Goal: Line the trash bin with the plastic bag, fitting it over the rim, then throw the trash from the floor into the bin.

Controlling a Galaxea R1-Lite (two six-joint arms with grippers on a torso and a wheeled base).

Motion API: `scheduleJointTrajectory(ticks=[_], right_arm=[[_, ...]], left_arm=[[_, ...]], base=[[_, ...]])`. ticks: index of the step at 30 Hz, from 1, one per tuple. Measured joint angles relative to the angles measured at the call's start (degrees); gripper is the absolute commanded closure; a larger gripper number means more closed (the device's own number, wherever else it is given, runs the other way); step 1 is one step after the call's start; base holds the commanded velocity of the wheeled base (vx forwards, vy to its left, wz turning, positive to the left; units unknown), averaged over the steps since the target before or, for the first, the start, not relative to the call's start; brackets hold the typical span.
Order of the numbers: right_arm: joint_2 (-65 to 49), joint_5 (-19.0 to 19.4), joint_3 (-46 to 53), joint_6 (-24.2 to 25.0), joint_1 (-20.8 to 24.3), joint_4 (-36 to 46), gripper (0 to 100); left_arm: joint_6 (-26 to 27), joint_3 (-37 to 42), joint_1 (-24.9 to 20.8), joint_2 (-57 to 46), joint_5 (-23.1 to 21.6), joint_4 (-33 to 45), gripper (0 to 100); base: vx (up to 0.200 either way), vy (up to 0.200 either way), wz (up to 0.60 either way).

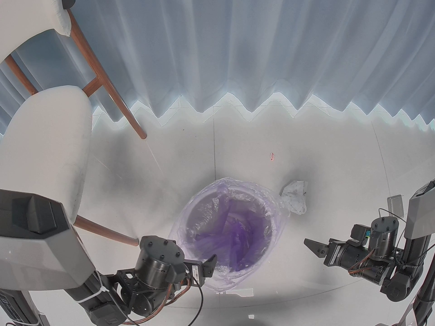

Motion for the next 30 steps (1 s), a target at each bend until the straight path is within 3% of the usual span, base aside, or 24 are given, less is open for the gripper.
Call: scheduleJointTrajectory(ticks=[4,22,30], right_arm=[[0.0,0.0,0.0,-0.1,0.0,0.0,0],[0.1,-0.4,0.0,-0.3,0.1,0.0,0],[0.2,-0.9,0.0,-0.2,0.8,0.0,0]], left_arm=[[0.1,3.2,2.2,-0.8,0.2,-5.6,0],[0.8,8.3,12.7,-1.9,3.3,-7.3,0],[1.3,8.7,13.9,4.2,3.2,-17.6,0]], base=[[0.0,0.0,0.0],[0.0,0.0,0.0],[0.0,0.0,0.0]])
